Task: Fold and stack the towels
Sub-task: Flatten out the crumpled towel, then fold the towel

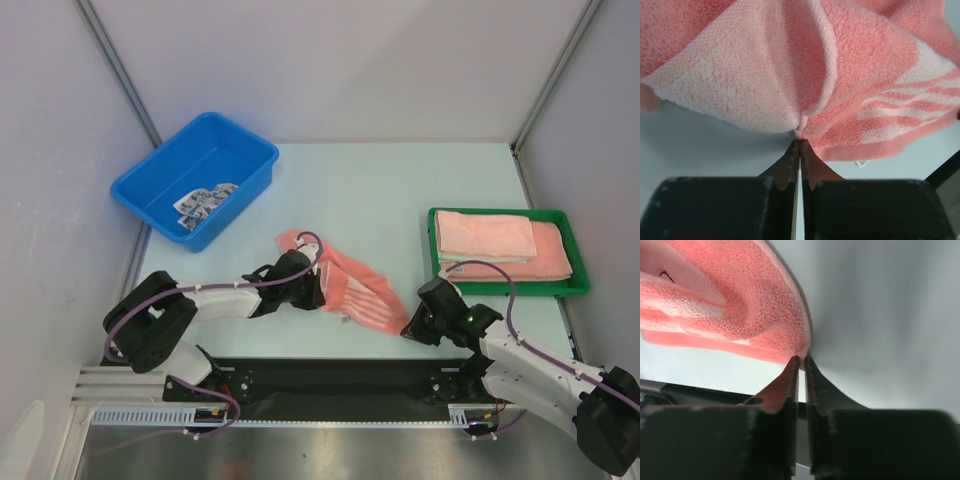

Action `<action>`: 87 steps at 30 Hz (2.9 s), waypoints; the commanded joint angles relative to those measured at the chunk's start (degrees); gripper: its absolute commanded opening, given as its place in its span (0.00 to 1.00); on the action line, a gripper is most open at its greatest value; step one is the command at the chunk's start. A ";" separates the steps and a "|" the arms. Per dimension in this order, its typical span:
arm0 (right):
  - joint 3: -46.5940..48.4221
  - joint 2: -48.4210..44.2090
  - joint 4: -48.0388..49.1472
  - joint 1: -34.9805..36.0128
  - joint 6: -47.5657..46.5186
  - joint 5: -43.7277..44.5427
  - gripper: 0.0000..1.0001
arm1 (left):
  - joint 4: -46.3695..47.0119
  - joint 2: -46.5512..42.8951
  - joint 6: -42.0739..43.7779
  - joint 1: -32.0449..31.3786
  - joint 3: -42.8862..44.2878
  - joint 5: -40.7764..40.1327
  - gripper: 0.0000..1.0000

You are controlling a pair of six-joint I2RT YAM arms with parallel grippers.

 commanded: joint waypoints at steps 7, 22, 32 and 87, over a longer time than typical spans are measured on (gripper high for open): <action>13.62 -0.26 -4.89 0.33 -10.85 10.24 0.00 | -19.65 -9.67 2.21 -0.27 8.09 -2.44 0.01; 50.02 -13.00 -3.69 0.33 -24.15 -2.64 0.00 | -36.04 -34.10 -12.43 -2.21 41.61 9.94 0.00; 56.44 -14.16 0.27 0.15 -19.84 -3.01 0.00 | -31.35 -38.61 -18.79 -5.72 40.28 8.64 0.00; 39.15 38.33 -1.84 -32.37 -42.95 -22.95 0.00 | -20.55 2.72 1.69 23.81 21.59 27.18 0.00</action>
